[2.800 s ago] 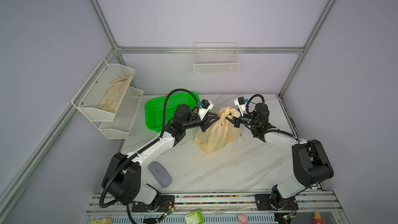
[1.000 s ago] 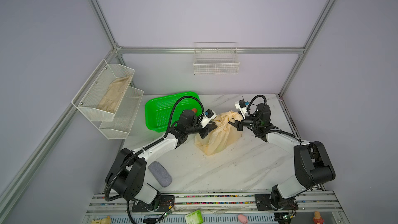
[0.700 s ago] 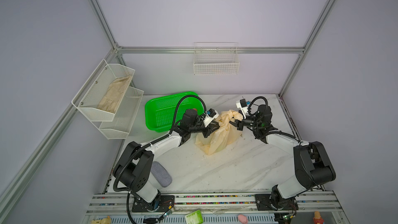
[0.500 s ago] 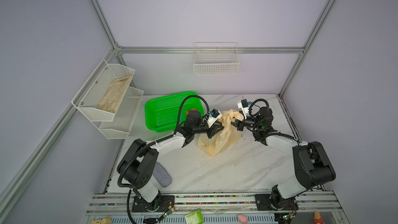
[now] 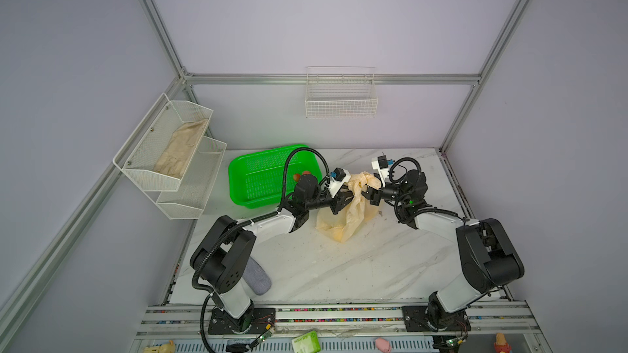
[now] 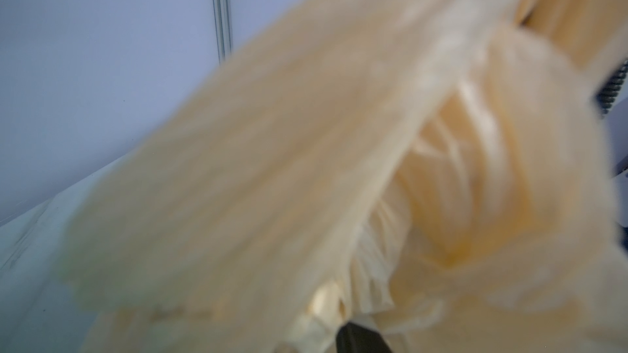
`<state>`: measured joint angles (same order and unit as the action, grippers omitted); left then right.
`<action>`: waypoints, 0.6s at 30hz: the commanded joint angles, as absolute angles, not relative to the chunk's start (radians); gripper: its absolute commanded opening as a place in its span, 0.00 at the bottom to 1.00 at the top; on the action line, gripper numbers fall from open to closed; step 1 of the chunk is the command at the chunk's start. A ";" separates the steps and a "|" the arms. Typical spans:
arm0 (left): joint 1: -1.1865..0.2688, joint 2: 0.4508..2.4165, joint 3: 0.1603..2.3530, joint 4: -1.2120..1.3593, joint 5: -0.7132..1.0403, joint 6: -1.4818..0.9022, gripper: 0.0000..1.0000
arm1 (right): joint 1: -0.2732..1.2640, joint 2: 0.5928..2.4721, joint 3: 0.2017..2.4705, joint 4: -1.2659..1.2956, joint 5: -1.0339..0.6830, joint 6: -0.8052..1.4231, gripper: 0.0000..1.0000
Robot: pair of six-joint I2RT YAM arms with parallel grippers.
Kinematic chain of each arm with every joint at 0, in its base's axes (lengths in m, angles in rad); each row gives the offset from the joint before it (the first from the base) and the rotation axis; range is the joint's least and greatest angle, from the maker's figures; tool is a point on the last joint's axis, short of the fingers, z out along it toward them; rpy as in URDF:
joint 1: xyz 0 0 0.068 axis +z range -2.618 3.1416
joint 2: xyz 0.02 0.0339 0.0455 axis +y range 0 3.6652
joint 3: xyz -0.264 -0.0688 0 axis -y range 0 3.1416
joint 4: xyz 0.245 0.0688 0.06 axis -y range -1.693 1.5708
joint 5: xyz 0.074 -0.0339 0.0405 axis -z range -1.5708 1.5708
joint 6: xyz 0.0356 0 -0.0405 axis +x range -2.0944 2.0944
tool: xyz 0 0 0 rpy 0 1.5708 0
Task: Place the fake fruits into the plastic bag and tie a complex knot
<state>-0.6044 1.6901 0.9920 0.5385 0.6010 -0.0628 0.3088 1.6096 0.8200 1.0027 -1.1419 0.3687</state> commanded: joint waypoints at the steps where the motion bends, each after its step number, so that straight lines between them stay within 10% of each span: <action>1: -0.598 1.638 0.938 0.603 0.569 -0.026 0.33 | 0.322 1.624 0.839 0.987 -1.181 0.316 0.00; 11: -0.552 1.500 0.872 0.465 0.593 0.134 0.49 | 0.322 1.591 0.879 0.749 -1.173 0.132 0.00; 18: -0.532 1.423 0.846 0.416 0.559 0.178 0.37 | 0.322 1.592 0.884 0.736 -1.173 0.123 0.00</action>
<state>-0.5385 1.4590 0.8875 0.4202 0.5789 0.1337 0.3153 1.6150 0.8604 0.7563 -1.1492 0.1600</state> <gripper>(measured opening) 0.397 0.051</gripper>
